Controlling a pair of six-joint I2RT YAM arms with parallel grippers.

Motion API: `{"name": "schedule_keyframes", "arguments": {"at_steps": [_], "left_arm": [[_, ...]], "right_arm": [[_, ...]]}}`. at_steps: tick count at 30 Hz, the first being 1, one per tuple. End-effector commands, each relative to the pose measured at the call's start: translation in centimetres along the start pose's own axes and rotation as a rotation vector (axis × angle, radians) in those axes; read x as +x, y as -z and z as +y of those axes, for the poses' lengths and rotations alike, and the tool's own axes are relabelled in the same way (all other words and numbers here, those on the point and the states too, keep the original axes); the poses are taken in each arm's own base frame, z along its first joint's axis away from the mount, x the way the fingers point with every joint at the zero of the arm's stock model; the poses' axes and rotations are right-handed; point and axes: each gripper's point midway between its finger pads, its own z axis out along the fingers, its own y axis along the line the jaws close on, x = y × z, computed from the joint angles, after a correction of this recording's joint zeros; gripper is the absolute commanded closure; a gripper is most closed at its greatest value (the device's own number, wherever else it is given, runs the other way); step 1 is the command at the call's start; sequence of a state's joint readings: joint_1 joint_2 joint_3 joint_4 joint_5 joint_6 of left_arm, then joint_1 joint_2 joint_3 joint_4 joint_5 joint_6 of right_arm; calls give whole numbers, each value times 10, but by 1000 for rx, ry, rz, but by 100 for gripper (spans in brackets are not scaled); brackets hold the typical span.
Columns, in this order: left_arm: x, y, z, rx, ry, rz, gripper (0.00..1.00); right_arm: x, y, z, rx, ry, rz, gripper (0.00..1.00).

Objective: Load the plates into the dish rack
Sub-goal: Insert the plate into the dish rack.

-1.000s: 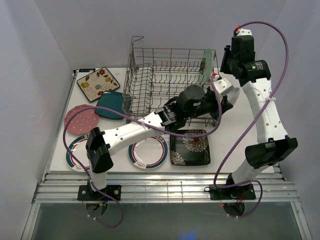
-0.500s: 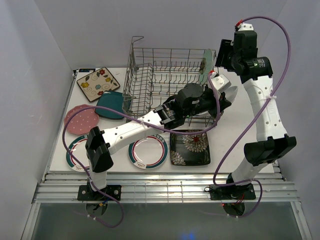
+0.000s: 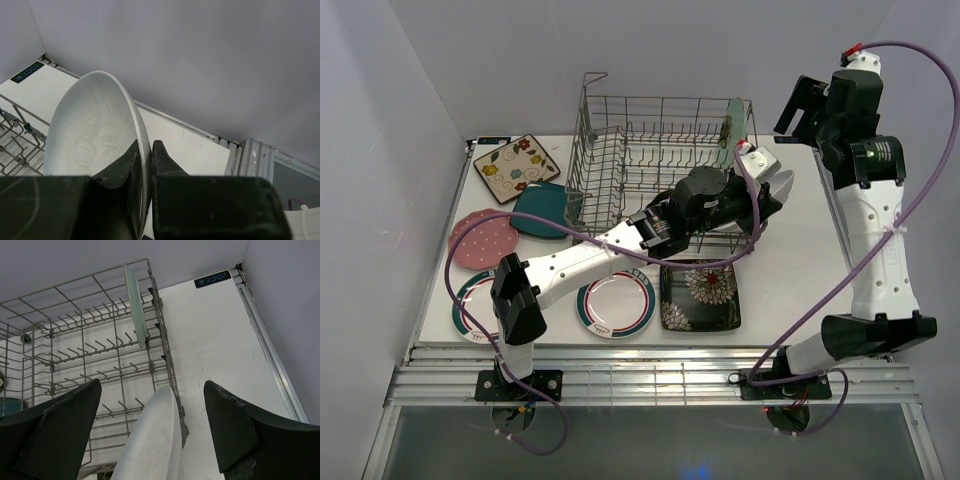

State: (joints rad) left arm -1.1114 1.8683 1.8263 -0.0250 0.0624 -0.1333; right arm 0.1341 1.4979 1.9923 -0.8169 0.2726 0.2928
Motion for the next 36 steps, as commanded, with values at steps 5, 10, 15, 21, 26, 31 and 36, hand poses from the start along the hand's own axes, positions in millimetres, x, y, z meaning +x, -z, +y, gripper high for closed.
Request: {"name": "schedule_keyframes", "arguments": {"at_steps": [5, 10, 15, 21, 26, 31, 36], "left_arm": [[-146, 48, -12, 0, -12, -371, 100], [-159, 50, -4, -50, 19, -401, 100], [-174, 56, -7, -46, 38, -432, 100], [-185, 62, -4, -63, 57, -458, 100], [-188, 55, 0, -88, 105, -455, 100], [-198, 53, 1, -95, 111, -480, 100], [-203, 52, 7, -129, 119, -494, 100]], "right_arm": [[5, 49, -26, 46, -89, -130, 11], [45, 56, -42, 78, -95, -98, 11], [76, 67, -45, 30, -97, -86, 15], [112, 87, -47, -67, -136, -163, 14], [138, 90, -47, -119, -134, -170, 15], [159, 77, -48, -129, -126, -152, 16], [162, 63, -52, -88, -141, -147, 22]]}}
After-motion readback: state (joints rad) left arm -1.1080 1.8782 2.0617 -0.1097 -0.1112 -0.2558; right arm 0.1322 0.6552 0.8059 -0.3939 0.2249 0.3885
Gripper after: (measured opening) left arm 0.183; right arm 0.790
